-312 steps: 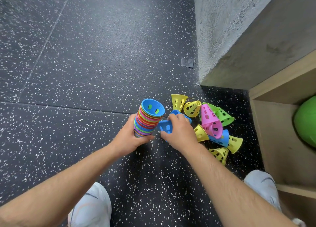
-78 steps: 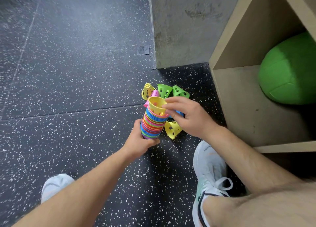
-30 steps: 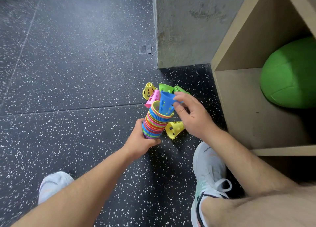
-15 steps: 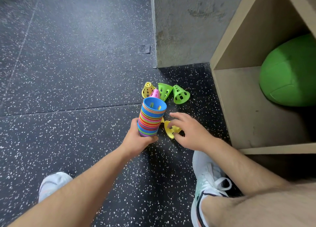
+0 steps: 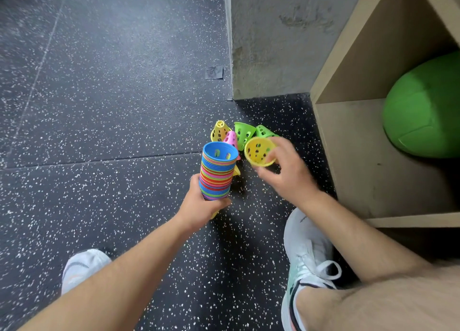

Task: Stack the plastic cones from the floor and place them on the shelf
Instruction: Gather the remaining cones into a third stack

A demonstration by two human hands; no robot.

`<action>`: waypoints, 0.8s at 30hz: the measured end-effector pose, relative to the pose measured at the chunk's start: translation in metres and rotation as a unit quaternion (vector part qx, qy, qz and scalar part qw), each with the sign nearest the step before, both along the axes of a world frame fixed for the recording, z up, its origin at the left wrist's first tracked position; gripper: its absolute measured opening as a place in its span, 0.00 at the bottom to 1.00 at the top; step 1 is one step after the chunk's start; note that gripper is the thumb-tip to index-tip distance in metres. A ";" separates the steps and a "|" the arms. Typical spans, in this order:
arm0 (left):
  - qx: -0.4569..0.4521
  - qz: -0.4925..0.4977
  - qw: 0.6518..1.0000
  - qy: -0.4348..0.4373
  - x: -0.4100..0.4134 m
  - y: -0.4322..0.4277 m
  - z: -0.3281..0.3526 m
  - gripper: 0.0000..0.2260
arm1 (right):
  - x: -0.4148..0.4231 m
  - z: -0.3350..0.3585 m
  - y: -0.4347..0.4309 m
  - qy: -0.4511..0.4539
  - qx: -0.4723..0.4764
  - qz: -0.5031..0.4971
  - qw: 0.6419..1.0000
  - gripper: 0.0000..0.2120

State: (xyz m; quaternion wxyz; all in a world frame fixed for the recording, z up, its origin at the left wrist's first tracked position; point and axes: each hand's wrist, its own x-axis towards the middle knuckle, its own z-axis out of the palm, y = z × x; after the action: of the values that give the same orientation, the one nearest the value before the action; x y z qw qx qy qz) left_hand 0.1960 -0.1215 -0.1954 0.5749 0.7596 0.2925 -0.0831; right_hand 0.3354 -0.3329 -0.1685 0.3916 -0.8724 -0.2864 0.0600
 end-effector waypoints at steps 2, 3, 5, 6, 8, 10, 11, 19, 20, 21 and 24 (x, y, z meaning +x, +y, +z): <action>0.003 -0.002 1.000 0.000 0.000 -0.001 0.000 0.32 | 0.011 0.018 0.007 -0.033 0.102 -0.059 0.992 0.13; 0.001 -0.004 1.000 -0.002 0.000 -0.001 0.000 0.32 | 0.015 0.027 0.013 -0.038 0.137 -0.078 0.987 0.13; -0.002 -0.008 1.000 -0.003 0.000 -0.001 -0.002 0.34 | 0.021 0.045 0.026 -0.020 0.167 -0.091 0.981 0.18; -0.002 -0.010 1.000 -0.001 0.000 -0.001 -0.002 0.34 | 0.022 0.054 0.031 -0.006 0.163 -0.080 0.983 0.21; -0.001 -0.013 1.000 0.000 0.000 -0.003 -0.001 0.33 | 0.021 0.064 0.037 0.012 0.124 -0.026 0.992 0.26; 0.000 -0.014 1.000 -0.003 -0.001 -0.004 -0.002 0.33 | 0.019 0.066 0.040 0.023 0.045 0.037 0.998 0.31; 0.001 -0.015 1.000 -0.006 -0.001 -0.004 -0.002 0.32 | 0.016 0.065 0.042 0.036 -0.001 0.066 0.997 0.34; -0.005 0.007 1.000 -0.025 -0.007 -0.005 0.006 0.31 | -0.005 0.049 0.059 0.156 -0.043 0.096 0.982 0.32; -0.007 0.013 0.999 -0.033 -0.007 -0.005 0.010 0.31 | -0.005 0.048 0.061 0.157 -0.040 0.100 0.982 0.32; -0.010 0.021 0.999 -0.046 -0.005 -0.005 0.015 0.33 | -0.005 0.048 0.062 0.158 -0.040 0.104 0.981 0.32; -0.016 0.042 0.993 -0.107 0.006 -0.004 0.030 0.40 | -0.002 0.044 0.066 0.163 -0.045 0.110 0.980 0.34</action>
State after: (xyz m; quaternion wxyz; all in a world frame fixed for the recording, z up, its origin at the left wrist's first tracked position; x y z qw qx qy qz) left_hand 0.2025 -0.1253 -0.1659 0.6176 0.7423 0.2594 0.0178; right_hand 0.3332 -0.2667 -0.1248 0.3839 -0.8312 -0.3099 0.2565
